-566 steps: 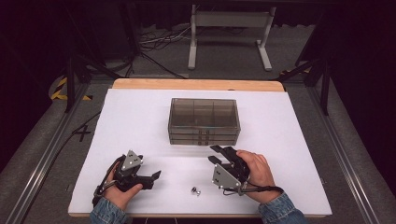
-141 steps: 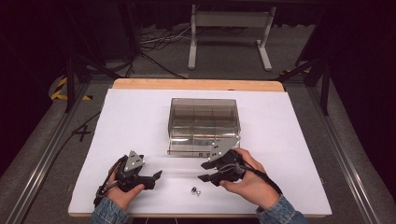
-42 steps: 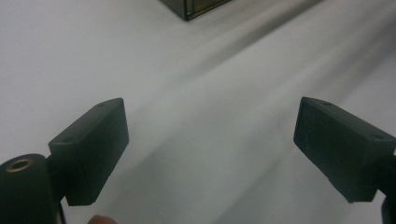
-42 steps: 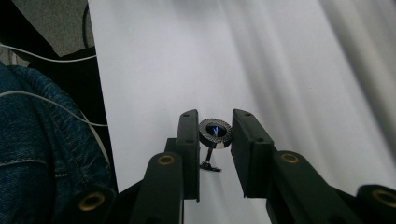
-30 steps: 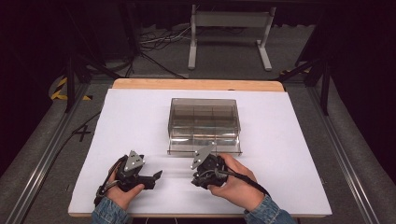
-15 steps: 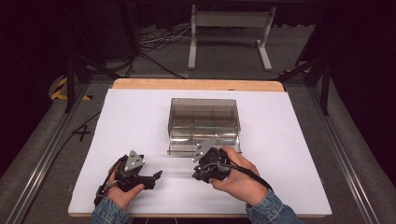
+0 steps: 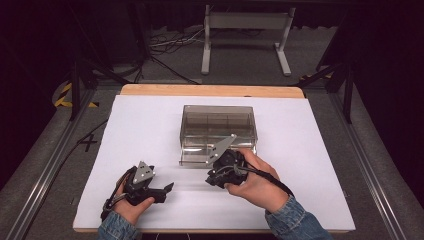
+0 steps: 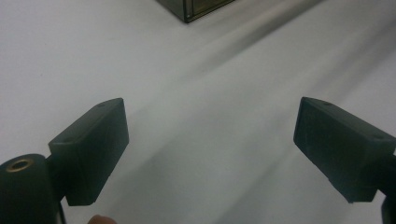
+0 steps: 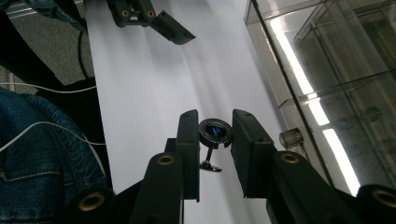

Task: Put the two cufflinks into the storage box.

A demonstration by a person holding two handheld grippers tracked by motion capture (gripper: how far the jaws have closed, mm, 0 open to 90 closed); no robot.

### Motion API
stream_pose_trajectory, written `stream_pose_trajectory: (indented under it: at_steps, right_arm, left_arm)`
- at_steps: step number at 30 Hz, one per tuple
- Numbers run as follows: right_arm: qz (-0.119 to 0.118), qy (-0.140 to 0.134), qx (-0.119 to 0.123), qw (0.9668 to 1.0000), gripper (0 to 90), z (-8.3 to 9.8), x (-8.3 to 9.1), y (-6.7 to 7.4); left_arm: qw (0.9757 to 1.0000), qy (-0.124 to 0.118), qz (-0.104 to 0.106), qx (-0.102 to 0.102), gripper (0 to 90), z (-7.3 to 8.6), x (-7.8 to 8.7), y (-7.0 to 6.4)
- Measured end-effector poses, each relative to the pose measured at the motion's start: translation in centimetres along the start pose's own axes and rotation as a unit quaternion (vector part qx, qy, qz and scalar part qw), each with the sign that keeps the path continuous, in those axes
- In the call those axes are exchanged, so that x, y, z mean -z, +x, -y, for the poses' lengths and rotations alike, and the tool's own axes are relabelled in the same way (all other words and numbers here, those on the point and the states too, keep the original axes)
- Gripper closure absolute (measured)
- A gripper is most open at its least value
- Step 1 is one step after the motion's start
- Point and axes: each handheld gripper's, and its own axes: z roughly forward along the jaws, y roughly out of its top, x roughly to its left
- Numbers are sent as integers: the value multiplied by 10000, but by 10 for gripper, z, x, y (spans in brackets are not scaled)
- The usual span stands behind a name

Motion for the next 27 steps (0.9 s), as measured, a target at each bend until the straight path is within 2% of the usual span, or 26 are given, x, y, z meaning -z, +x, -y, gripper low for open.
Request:
stream_pose_trajectory:
  at_steps: [12,19,27]
  right_arm:
    - [85,-87,-125,9998,736,-8,13,-9]
    - [170,-156,-101,9997,737,-12,20,-16]
    - [244,-190,-274,9991,736,-17,28,-27]
  left_arm:
    - [10000,2,6,-16,112,0,0,0]
    - [10000,0,10,-10,112,0,0,0]
    - [10000,9,13,-25,112,0,0,0]
